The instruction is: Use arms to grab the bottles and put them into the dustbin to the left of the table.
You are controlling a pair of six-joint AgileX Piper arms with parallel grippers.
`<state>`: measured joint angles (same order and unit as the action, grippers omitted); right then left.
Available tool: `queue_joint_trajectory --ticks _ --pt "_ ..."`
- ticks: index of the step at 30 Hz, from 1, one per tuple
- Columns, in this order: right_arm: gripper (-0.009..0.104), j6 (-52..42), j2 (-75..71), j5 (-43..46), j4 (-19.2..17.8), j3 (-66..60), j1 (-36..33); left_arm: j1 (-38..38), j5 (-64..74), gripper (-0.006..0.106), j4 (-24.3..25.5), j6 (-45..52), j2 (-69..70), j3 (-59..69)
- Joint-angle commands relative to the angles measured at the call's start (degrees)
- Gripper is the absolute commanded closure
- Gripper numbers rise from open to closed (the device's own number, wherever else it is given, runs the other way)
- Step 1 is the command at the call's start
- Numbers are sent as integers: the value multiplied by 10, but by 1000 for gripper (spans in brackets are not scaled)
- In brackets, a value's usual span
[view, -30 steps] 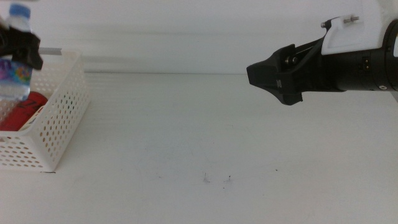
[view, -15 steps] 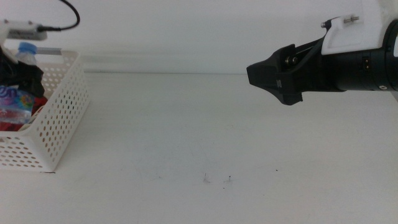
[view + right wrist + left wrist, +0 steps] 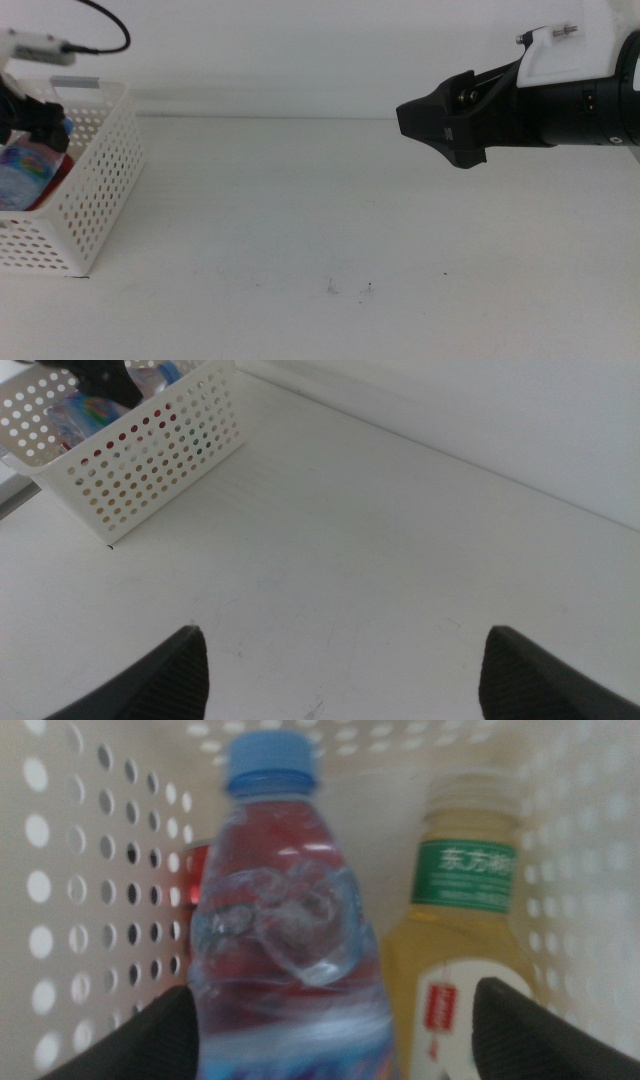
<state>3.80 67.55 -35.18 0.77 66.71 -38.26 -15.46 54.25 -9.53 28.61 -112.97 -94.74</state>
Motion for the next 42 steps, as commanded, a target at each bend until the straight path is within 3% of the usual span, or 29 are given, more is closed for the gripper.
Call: queue_joint_trajectory --ticks 1,11,15,19,29,42 --pt "9 -6 -3 4 -2 5 -2 10 19 7 0 -8 19 -11" --pt "9 -6 -3 4 -2 5 -2 76 72 7 66 -140 119 -25" --pt "9 -6 -3 4 -2 5 -2 110 98 7 24 -186 171 -23" --pt "9 -6 -3 4 -2 5 -2 161 95 7 -45 -141 246 23" --pt "9 -6 -3 4 -2 5 -2 295 -152 7 -39 -157 504 271" --pt "9 -6 -3 4 -2 5 -2 295 -136 7 -25 -168 556 301"
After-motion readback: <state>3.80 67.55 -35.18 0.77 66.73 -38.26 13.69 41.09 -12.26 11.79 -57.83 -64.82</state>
